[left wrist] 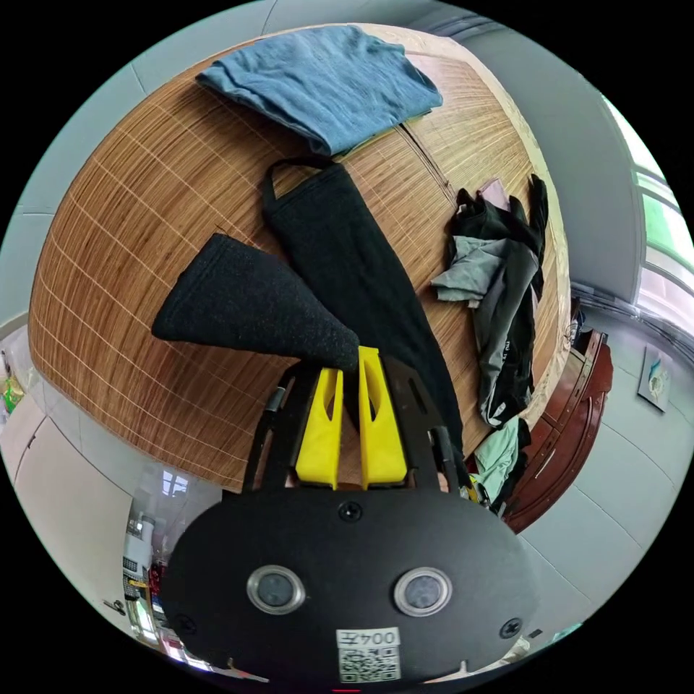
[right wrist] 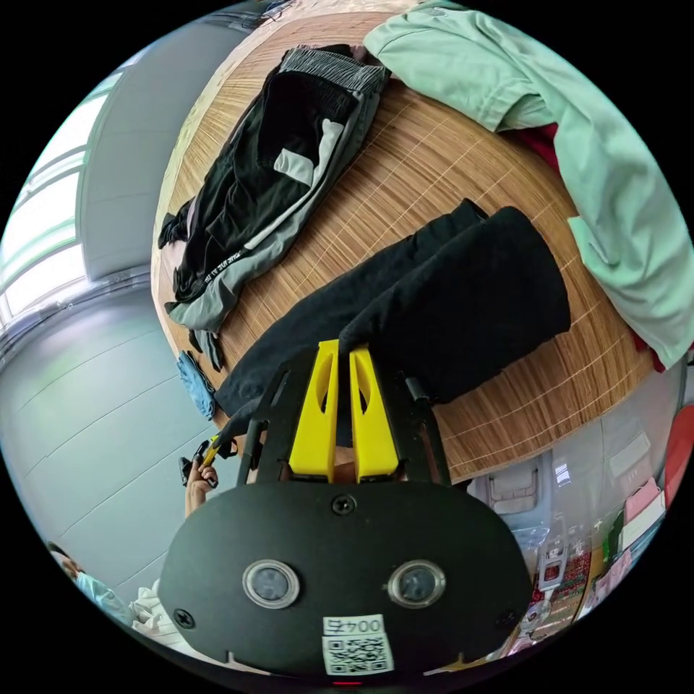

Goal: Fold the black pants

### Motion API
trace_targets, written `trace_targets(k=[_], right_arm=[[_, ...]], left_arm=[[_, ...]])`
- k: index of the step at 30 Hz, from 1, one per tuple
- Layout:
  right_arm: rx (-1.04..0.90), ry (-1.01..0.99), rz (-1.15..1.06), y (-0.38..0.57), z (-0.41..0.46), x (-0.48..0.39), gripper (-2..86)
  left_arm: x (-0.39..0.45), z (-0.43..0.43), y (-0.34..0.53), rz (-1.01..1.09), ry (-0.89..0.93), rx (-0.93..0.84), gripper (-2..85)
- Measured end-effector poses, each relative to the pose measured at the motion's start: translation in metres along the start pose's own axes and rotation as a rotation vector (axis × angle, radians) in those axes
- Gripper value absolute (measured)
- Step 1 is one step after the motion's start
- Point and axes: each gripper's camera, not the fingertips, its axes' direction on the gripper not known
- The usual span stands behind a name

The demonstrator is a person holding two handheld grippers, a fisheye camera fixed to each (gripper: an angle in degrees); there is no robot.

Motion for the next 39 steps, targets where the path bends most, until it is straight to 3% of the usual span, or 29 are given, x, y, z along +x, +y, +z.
trace_targets(k=[11,15,23,27,31,35,39], right_arm=[[-0.081,0.011,0.054,-0.113,0.069,-0.018,3.4],[-0.114,-0.01,0.088,-0.134,0.09,-0.019,4.5],[-0.11,-0.257,0.163,-0.145,0.099,-0.021,10.0],[-0.048,-0.257,0.159,-0.136,0.095,-0.03,9.8],[0.142,-0.09,0.092,-0.112,0.078,-0.057,8.3],[0.214,0.039,-0.207,-0.068,0.092,-0.117,7.9],[0.179,0.015,-0.375,-0.021,0.13,-0.154,7.1]], left_arm=[[0.049,0.088,-0.094,-0.085,-0.033,-0.041,6.6],[0.047,0.113,-0.115,-0.124,0.052,-0.082,11.2],[0.028,0.107,-0.123,-0.055,0.144,-0.113,14.9],[-0.008,0.074,-0.108,-0.051,0.172,-0.015,15.1],[-0.053,0.037,-0.078,-0.047,0.139,0.199,15.0],[-0.095,0.047,-0.039,-0.008,0.18,0.315,15.3],[-0.121,0.086,0.001,-0.033,0.296,0.418,16.1]])
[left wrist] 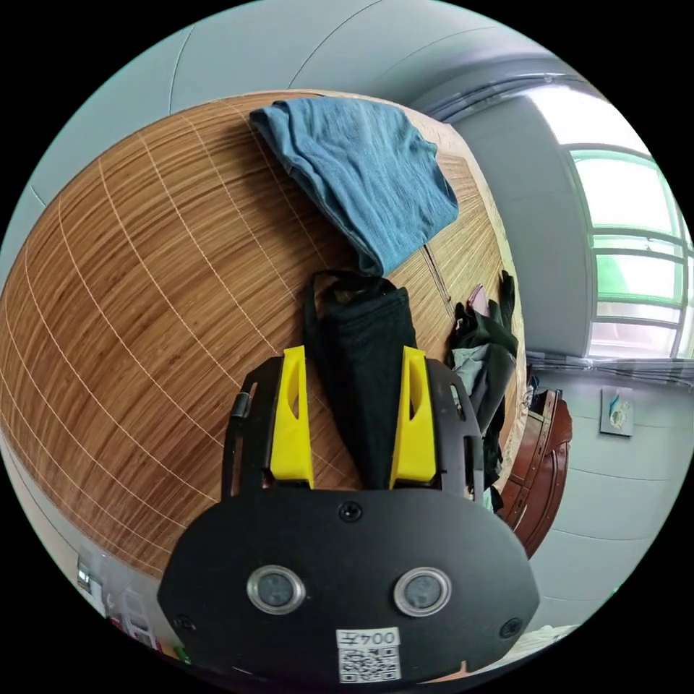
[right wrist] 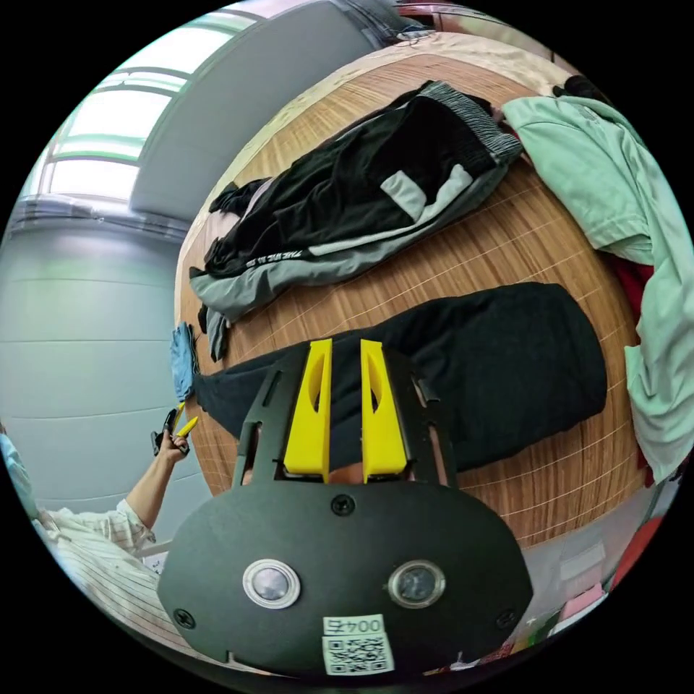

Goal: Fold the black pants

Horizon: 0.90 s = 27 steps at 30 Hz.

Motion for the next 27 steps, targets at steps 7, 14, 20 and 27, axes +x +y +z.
trace_targets(k=[7,14,20,27], right_arm=[[-0.02,-0.139,-0.054,0.058,0.054,-0.055,5.3],[-0.064,-0.191,-0.108,0.081,0.083,-0.088,5.2],[-0.073,-0.2,-0.12,0.091,0.101,-0.104,5.1],[-0.081,-0.196,-0.119,0.105,0.113,-0.111,4.3]], left_arm=[[0.025,0.011,0.061,0.289,-0.147,0.133,9.3],[-0.006,0.014,0.081,0.107,-0.075,0.124,11.5],[-0.005,0.005,0.094,0.103,-0.125,0.125,6.5],[-0.004,-0.043,0.127,0.124,-0.131,0.197,2.7]])
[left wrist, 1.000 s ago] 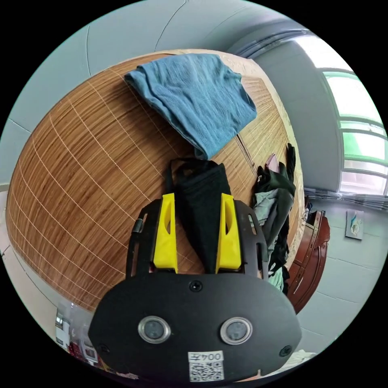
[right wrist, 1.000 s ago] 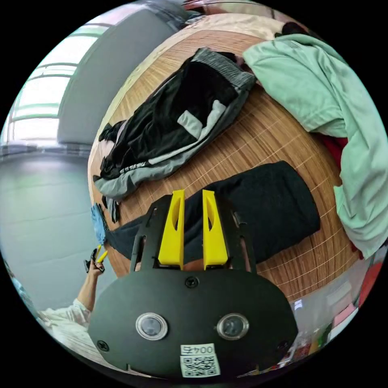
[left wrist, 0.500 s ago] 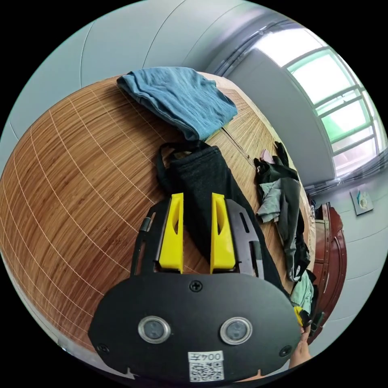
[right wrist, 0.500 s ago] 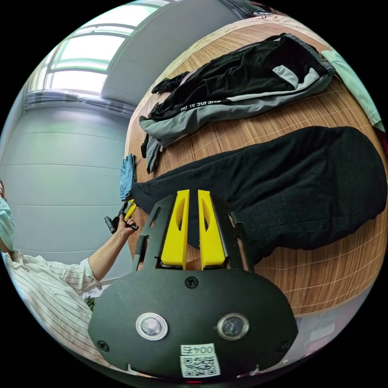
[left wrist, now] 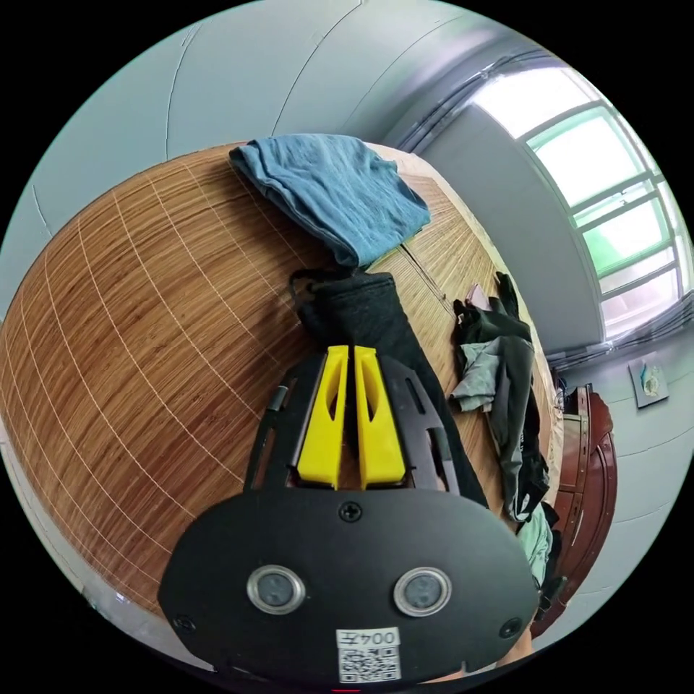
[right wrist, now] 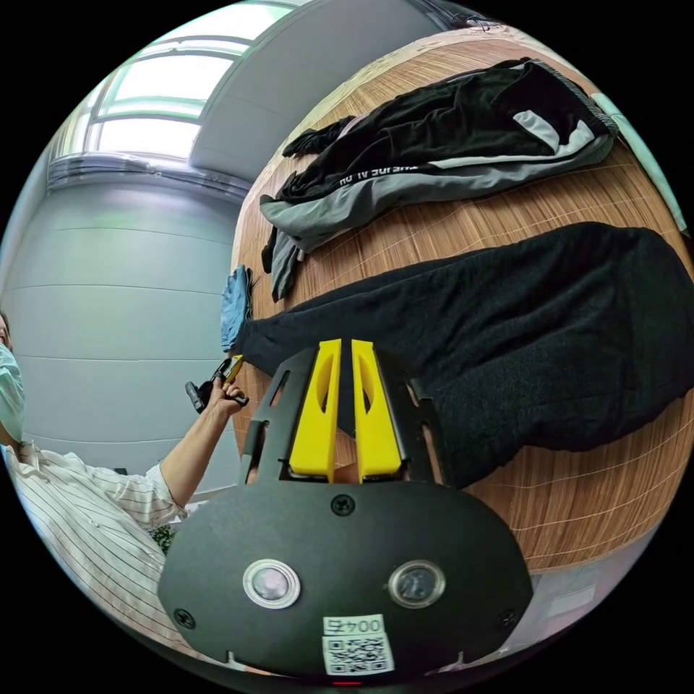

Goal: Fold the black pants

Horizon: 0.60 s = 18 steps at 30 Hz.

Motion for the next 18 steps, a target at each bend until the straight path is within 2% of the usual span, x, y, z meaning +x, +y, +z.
trace_targets(k=[4,8,14,18], right_arm=[[-0.006,-0.015,0.021,0.009,0.008,0.001,3.8],[-0.001,-0.023,-0.002,0.016,0.011,-0.006,3.7],[0.01,-0.071,0.018,0.026,0.015,-0.007,3.7],[0.014,-0.072,0.011,0.033,0.015,-0.01,3.7]], left_arm=[[-0.031,0.011,0.007,-0.097,0.041,-0.063,3.4],[-0.037,-0.022,0.006,-0.154,0.125,0.003,5.2],[-0.057,-0.031,0.007,-0.256,0.19,-0.043,15.8],[-0.029,-0.035,0.002,-0.177,0.148,-0.045,18.9]])
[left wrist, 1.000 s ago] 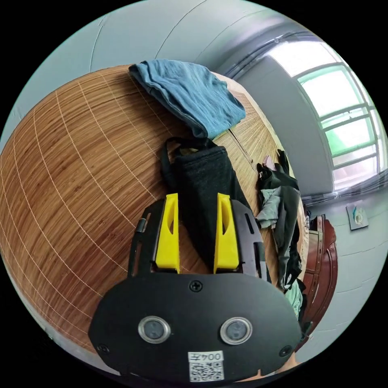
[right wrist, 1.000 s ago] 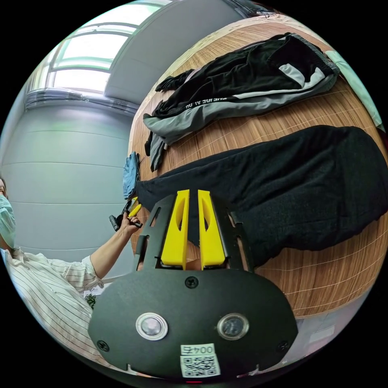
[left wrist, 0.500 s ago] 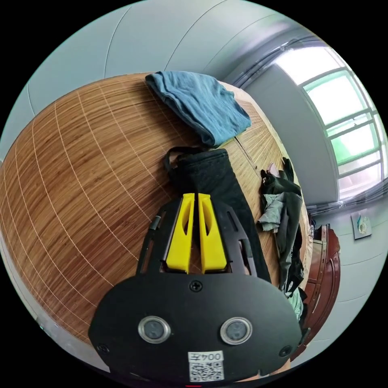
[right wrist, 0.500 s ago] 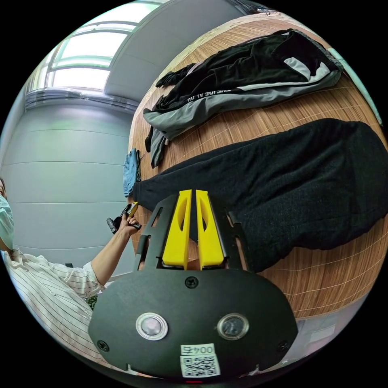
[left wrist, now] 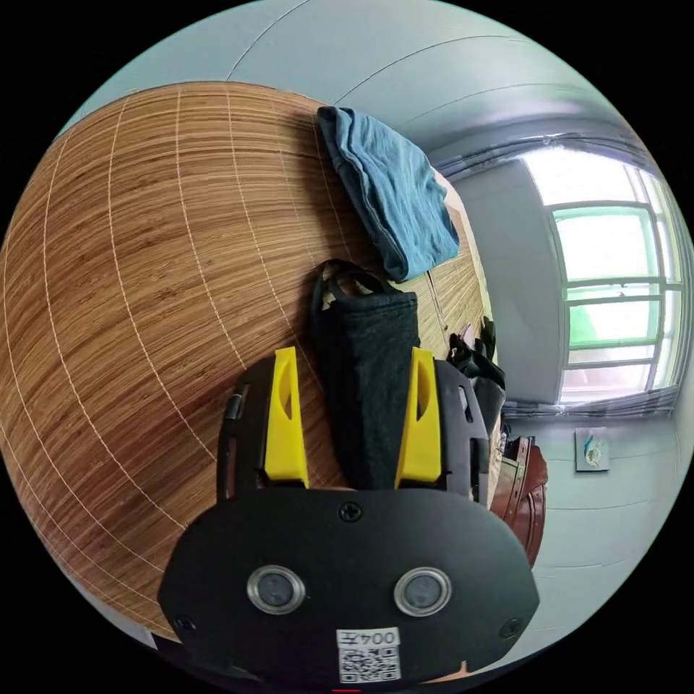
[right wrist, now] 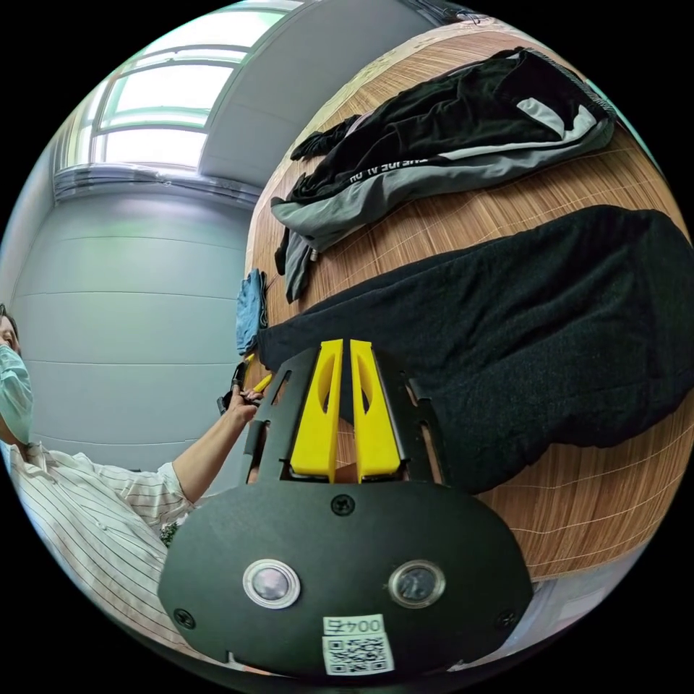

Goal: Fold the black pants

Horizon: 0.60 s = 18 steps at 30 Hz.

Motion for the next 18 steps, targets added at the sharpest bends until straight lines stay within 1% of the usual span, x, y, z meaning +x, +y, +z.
trace_targets(k=[4,8,12,14,18], right_arm=[[-0.004,0.001,0.001,0.009,-0.001,0.0,3.4],[0.007,-0.01,0.02,0.017,-0.006,0.002,2.0],[0.008,0.002,-0.001,0.025,-0.009,0.0,-0.2],[-0.01,0.046,-0.032,0.03,-0.01,-0.003,-0.6],[-0.053,0.14,-0.062,0.039,-0.01,-0.006,-0.7]], left_arm=[[0.03,0.004,0.009,0.091,-0.067,-0.017,17.5],[0.053,0.006,0.021,0.163,-0.166,-0.012,10.0],[0.067,-0.012,0.024,0.162,-0.189,-0.009,6.5],[0.073,-0.025,0.028,0.175,-0.224,-0.007,5.7],[0.067,-0.062,0.042,0.125,-0.273,0.005,4.8]])
